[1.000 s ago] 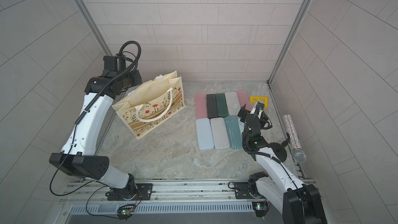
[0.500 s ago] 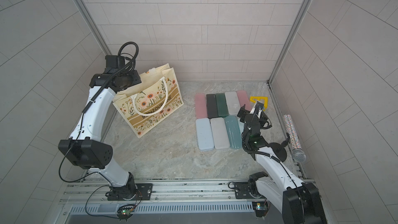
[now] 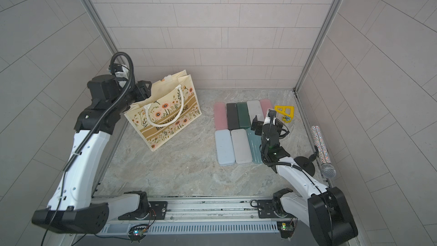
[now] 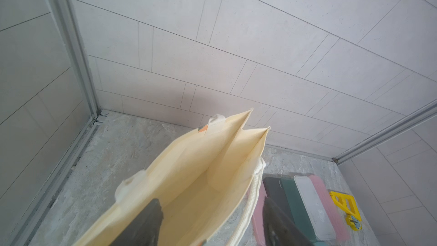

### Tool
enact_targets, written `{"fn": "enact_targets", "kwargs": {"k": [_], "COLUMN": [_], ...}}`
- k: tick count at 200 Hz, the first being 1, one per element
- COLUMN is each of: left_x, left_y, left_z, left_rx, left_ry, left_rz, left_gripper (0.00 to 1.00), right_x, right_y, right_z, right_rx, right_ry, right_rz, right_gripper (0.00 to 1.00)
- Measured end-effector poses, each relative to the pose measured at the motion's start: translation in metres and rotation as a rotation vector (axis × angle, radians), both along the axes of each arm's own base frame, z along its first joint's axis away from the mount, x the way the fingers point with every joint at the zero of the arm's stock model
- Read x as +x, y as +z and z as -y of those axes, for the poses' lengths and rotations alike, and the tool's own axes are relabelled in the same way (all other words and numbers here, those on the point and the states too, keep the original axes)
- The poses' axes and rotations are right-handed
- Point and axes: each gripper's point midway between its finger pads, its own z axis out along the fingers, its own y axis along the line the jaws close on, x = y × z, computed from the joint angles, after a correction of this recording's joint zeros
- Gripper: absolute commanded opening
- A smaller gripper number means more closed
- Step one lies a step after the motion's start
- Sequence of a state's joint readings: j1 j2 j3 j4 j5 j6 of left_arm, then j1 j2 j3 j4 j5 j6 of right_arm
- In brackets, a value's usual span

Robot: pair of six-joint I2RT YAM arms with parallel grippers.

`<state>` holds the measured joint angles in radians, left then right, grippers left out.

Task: Take out the pencil case from the canvas bag
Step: Move the canvas bag to the center of the board.

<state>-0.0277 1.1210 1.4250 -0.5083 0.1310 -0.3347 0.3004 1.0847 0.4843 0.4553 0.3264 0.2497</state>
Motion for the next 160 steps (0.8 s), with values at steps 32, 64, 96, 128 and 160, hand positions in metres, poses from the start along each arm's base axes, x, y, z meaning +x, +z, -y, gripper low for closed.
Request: {"fn": "enact_targets", "kwargs": {"k": [32, 64, 96, 128, 160], "left_x": [-0.080, -0.125, -0.104, -0.069, -0.052], "left_y": [-0.041, -0.074, -0.149, -0.192, -0.192], "left_z": [-0.029, -0.052, -0.053, -0.049, -0.063], "left_rx": [-0.019, -0.005, 0.043, 0.071, 0.060], "left_ry": [0.176, 0.301, 0.295, 0.246, 0.284], "left_rz": [0.007, -0.006, -0.172, -0.315, -0.292], "left_gripper": [0.73, 0.74, 0.82, 0.86, 0.84], "right_x": [0.001, 0.003, 0.003, 0.003, 0.002], "right_y": [0.000, 0.002, 0.002, 0.004, 0.007], "right_z": [-0.009, -0.011, -0.017, -0.022, -0.026], "right_rx": [-0.014, -0.008, -0.001, 0.004, 0.009], "right_ry": [0.032, 0.035, 0.057, 0.078, 0.095], "right_rz": [0.002, 0.015, 0.016, 0.026, 0.033], "right_gripper": [1.00, 1.00, 1.00, 1.00, 1.00]}}
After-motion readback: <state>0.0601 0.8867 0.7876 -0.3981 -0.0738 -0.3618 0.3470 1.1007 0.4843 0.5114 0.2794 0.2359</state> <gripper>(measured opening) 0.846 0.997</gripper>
